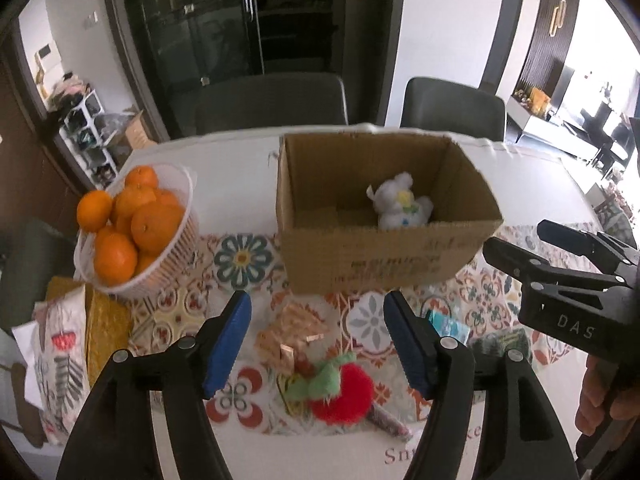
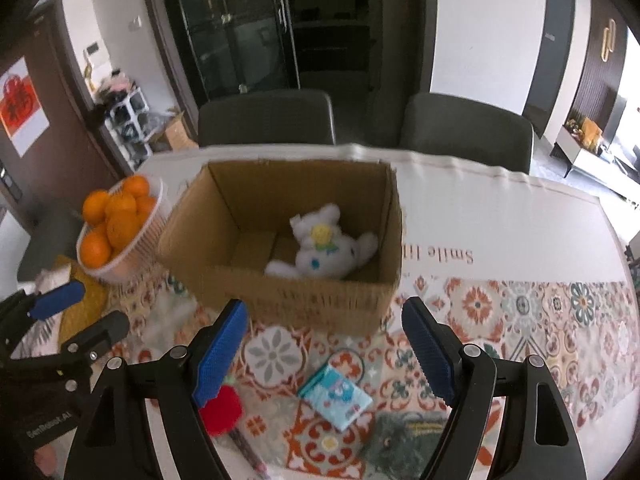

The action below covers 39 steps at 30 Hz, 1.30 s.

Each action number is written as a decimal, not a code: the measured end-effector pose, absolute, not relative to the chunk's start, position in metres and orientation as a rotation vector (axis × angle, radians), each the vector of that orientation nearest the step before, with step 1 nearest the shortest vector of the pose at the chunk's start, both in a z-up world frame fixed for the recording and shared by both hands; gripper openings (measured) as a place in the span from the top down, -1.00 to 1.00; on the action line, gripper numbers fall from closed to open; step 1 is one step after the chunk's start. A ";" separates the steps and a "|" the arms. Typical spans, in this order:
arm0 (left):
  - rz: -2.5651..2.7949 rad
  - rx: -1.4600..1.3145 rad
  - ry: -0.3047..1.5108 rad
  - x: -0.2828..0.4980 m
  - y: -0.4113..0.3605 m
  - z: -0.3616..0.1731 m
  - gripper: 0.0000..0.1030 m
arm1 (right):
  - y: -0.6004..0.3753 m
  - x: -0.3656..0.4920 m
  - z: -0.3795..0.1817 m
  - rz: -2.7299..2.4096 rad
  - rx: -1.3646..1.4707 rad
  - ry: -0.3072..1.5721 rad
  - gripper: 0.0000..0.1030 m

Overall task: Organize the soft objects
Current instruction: 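Grasp the red-green strawberry plush with the left gripper while the right grasps the blue tissue pack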

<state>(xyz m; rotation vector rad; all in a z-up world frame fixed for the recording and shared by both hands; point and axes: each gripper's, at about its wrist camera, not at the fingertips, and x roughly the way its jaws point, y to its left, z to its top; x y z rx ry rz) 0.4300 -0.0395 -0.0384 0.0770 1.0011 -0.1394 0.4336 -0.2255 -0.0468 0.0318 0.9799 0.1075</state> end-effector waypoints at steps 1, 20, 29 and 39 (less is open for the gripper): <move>-0.131 0.077 1.011 0.427 -0.040 -0.042 -0.32 | -0.225 0.431 -0.049 0.112 0.024 0.989 -0.56; -0.089 -0.031 1.277 0.410 -0.038 -0.116 -0.32 | -0.218 0.423 -0.117 0.177 -0.093 1.234 -0.56; -0.063 -0.095 1.392 0.415 -0.036 -0.153 -0.32 | -0.215 0.431 -0.152 0.206 -0.137 1.337 -0.56; -0.028 -0.136 1.466 0.421 -0.040 -0.185 -0.32 | -0.210 0.441 -0.189 0.248 -0.232 1.428 -0.56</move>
